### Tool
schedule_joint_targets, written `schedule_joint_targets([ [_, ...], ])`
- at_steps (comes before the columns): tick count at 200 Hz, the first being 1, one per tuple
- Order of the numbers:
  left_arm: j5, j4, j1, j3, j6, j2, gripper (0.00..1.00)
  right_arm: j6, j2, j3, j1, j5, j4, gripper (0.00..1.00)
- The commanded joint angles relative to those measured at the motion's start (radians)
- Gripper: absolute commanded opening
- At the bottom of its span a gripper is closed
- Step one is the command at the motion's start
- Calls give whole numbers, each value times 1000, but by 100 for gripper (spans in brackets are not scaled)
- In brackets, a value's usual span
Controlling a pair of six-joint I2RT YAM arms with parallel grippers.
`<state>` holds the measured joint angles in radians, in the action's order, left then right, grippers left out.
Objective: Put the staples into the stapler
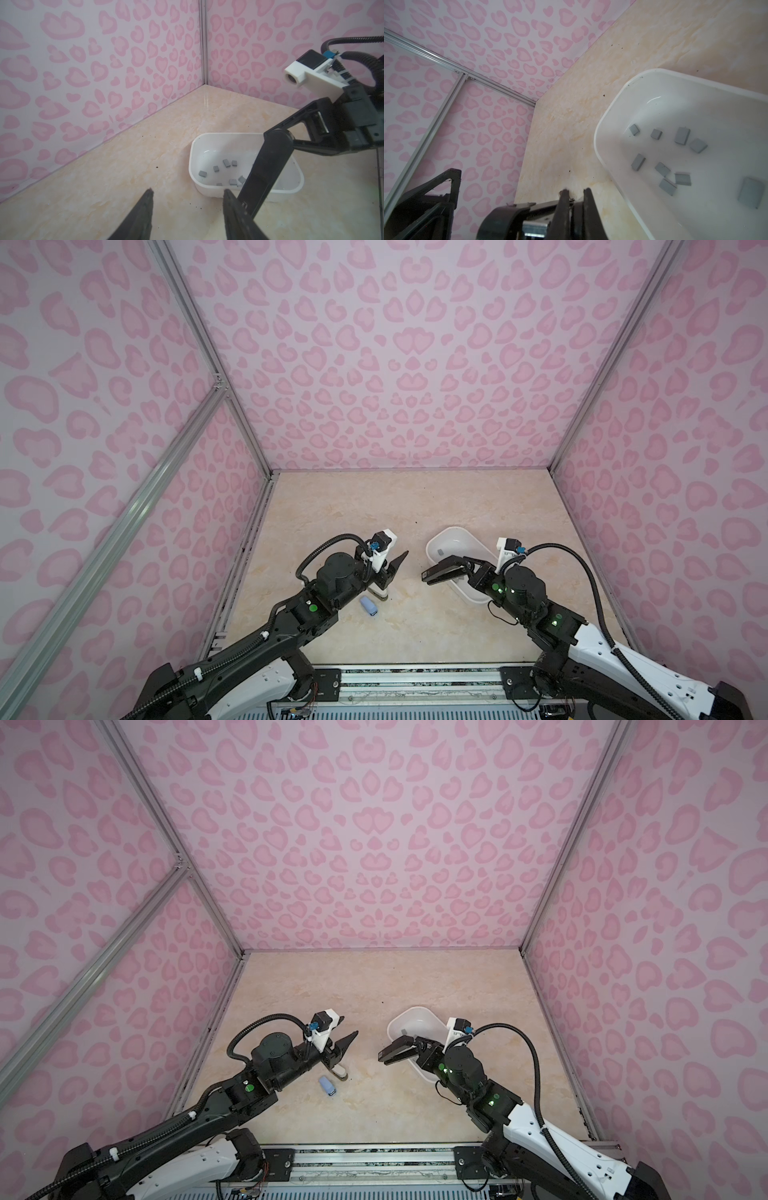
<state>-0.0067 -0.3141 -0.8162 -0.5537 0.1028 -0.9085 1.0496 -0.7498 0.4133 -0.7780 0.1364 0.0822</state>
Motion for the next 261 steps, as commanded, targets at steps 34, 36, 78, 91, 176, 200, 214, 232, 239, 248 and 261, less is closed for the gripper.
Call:
schedule_joint_targets([
  [34, -59, 10, -122, -75, 52, -50, 54, 75, -83, 124, -140, 229, 44, 0],
  [36, -59, 13, -124, -78, 51, -53, 54, 77, -85, 125, -143, 232, 46, 0],
  [78, -92, 27, -166, -109, 64, -114, 53, 121, -161, 144, -215, 317, 126, 0],
  [91, -96, 25, -175, -110, 67, -130, 53, 122, -188, 157, -231, 322, 140, 0],
  [176, -99, 35, -183, -132, 100, -197, 58, 109, -254, 177, -263, 288, 201, 0],
  [200, 112, 51, -85, -118, 95, -179, 63, 90, -242, 171, -263, 261, 188, 0],
  [214, 219, 72, -37, -121, 111, -182, 63, 88, -230, 160, -262, 245, 193, 0],
  [232, 313, 81, -15, -119, 141, -205, 63, 84, -215, 138, -262, 221, 227, 0],
  [239, 365, 89, -14, -126, 156, -218, 61, 77, -214, 137, -262, 211, 231, 0],
  [248, 460, 113, -13, -147, 176, -238, 58, 73, -211, 140, -262, 198, 221, 0],
  [261, 597, 184, -14, -186, 208, -272, 54, 73, -206, 138, -261, 180, 220, 0],
])
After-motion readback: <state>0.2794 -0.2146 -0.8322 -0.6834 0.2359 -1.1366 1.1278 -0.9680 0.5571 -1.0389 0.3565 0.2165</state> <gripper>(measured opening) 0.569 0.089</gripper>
